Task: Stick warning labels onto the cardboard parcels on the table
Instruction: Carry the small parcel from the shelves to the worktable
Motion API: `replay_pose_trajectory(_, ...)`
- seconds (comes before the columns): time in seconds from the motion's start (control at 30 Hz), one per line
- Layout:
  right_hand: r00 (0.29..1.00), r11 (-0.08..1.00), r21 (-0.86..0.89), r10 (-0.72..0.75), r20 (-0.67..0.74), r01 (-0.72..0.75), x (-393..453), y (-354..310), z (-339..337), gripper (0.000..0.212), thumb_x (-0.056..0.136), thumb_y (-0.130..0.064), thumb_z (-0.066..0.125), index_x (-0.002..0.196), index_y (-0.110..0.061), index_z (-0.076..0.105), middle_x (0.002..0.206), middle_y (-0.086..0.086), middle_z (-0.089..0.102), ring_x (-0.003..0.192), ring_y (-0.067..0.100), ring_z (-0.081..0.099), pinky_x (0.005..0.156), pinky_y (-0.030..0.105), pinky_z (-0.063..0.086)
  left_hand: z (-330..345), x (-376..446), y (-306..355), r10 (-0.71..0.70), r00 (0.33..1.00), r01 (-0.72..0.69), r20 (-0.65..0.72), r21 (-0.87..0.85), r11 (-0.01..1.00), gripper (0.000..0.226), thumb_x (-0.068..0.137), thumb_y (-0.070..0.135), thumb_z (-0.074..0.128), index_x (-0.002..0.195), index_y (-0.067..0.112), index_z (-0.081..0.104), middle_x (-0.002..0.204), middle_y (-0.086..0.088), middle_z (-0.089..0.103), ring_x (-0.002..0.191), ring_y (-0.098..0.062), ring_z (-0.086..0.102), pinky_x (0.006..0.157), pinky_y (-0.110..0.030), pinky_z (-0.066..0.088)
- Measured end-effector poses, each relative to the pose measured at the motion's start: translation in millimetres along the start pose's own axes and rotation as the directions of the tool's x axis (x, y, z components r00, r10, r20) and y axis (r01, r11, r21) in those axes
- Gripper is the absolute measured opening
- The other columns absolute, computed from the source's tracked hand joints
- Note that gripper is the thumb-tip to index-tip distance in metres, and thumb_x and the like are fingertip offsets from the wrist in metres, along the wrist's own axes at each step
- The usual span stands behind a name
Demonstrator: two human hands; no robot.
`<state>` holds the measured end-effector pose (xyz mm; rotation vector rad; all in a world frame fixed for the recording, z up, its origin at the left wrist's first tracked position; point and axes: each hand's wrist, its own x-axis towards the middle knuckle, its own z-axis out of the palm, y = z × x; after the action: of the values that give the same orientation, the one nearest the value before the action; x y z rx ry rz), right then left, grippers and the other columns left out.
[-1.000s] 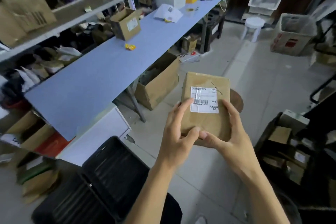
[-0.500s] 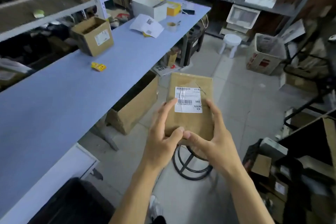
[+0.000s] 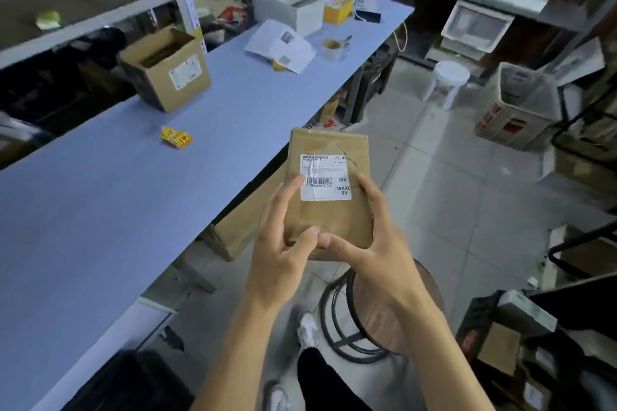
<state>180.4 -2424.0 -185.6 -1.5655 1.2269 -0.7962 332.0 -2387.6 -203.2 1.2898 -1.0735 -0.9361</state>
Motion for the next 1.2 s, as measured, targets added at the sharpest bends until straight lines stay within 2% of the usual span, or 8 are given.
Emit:
replay_pose_trajectory(0.1, 0.997, 0.999, 0.026, -0.023, 0.074, 0.021, 52.0, 2.5, 2.4, 0.097, 0.067, -0.054, 0.084, 0.145, -0.057, 0.026, 0.14, -0.029, 0.051, 0.124, -0.008, 0.052, 0.105, 0.028, 0.047, -3.9, 40.5, -5.0, 0.008, 0.998, -0.004, -0.064, 0.053, 0.999, 0.064, 0.082, 0.008, 0.055, 0.142, 0.031, 0.046, 0.146, 0.006, 0.046, 0.118, 0.011, 0.053, 0.089, -0.011, 0.05)
replay_pose_trajectory(0.17, 0.994, 0.998, 0.047, -0.044, 0.104, 0.039, 84.2, -0.5, 4.0, 0.096, 0.068, -0.054, 0.083, 0.144, -0.058, 0.025, 0.141, -0.029, 0.05, 0.124, -0.009, 0.052, 0.102, 0.025, 0.047, -7.9, 69.3, -4.0, 0.014, 0.995, -0.002, -0.097, 0.125, 0.992, 0.065, 0.082, 0.011, 0.056, 0.141, 0.036, 0.046, 0.147, 0.009, 0.045, 0.132, 0.006, 0.045, 0.096, -0.014, 0.047)
replay_pose_trajectory(0.33, 0.988, 0.993, 0.107, -0.07, 0.139, 0.056, 156.3, -12.3, 1.7, 0.095, 0.068, -0.049, 0.085, 0.143, -0.059, 0.027, 0.135, -0.035, 0.051, 0.118, -0.013, 0.053, 0.096, 0.021, 0.048, -12.2, 133.6, 3.2, 0.058, 0.985, -0.02, -0.161, 0.228, 0.973, 0.066, 0.08, 0.015, 0.056, 0.142, 0.038, 0.045, 0.151, 0.009, 0.041, 0.14, 0.0, 0.037, 0.1, -0.01, 0.043)
replay_pose_trajectory(0.5, 0.974, 0.993, 0.108, -0.078, 0.212, 0.056, 212.3, -22.0, 8.6, 0.097, 0.066, -0.051, 0.087, 0.142, -0.06, 0.028, 0.137, -0.032, 0.052, 0.124, -0.006, 0.054, 0.103, 0.032, 0.049, -21.7, 177.8, 1.6, 0.023, 0.977, 0.021, -0.211, 0.204, 0.979, 0.066, 0.082, 0.018, 0.056, 0.142, 0.042, 0.043, 0.149, 0.012, 0.042, 0.14, -0.003, 0.039, 0.102, -0.026, 0.051)
replay_pose_trajectory(0.63, 0.97, 0.994, 0.102, -0.06, 0.235, 0.037, 254.5, -26.5, 24.7, 0.098, 0.064, -0.051, 0.086, 0.142, -0.059, 0.028, 0.136, -0.034, 0.052, 0.123, -0.008, 0.053, 0.102, 0.028, 0.049, -38.2, 215.8, -9.5, -0.009, 0.968, 0.06, -0.25, 0.2, 0.978, 0.065, 0.082, 0.018, 0.056, 0.139, 0.047, 0.045, 0.148, 0.013, 0.043, 0.141, -0.007, 0.039, 0.106, -0.042, 0.05)
replay_pose_trajectory(0.8, 0.968, 0.998, 0.048, -0.048, 0.248, 0.037, 316.7, -38.0, 52.9, 0.096, 0.066, -0.05, 0.086, 0.142, -0.059, 0.028, 0.131, -0.037, 0.053, 0.119, -0.011, 0.055, 0.096, 0.021, 0.049, -67.7, 273.7, -24.4, -0.027, 0.965, 0.06, -0.262, 0.119, 0.991, 0.064, 0.081, 0.017, 0.055, 0.139, 0.045, 0.046, 0.147, 0.012, 0.045, 0.138, -0.009, 0.043, 0.098, -0.034, 0.056)
replay_pose_trajectory(1.03, 0.952, 0.996, -0.04, -0.065, 0.3, 0.081, 408.8, -71.2, 96.3, 0.096, 0.067, -0.053, 0.086, 0.142, -0.059, 0.026, 0.136, -0.031, 0.052, 0.121, -0.001, 0.057, 0.1, 0.031, 0.053, -116.5, 356.5, -29.5, -0.033, 0.95, 0.045, -0.312, 0.032, 0.998, 0.063, 0.083, 0.019, 0.055, 0.141, 0.041, 0.045, 0.146, 0.012, 0.044, 0.135, -0.006, 0.045, 0.08, -0.016, 0.057)
replay_pose_trajectory(1.2, 0.94, 0.991, -0.057, -0.1, 0.326, 0.125, 451.7, -78.6, 114.5, 0.096, 0.068, -0.054, 0.084, 0.143, -0.058, 0.025, 0.139, -0.03, 0.05, 0.124, 0.001, 0.055, 0.1, 0.031, 0.052, -135.2, 391.5, -33.9, -0.028, 0.936, 0.032, -0.35, 0.008, 0.999, 0.063, 0.083, 0.016, 0.054, 0.14, 0.041, 0.045, 0.146, 0.009, 0.045, 0.134, -0.006, 0.046, 0.082, -0.016, 0.056)
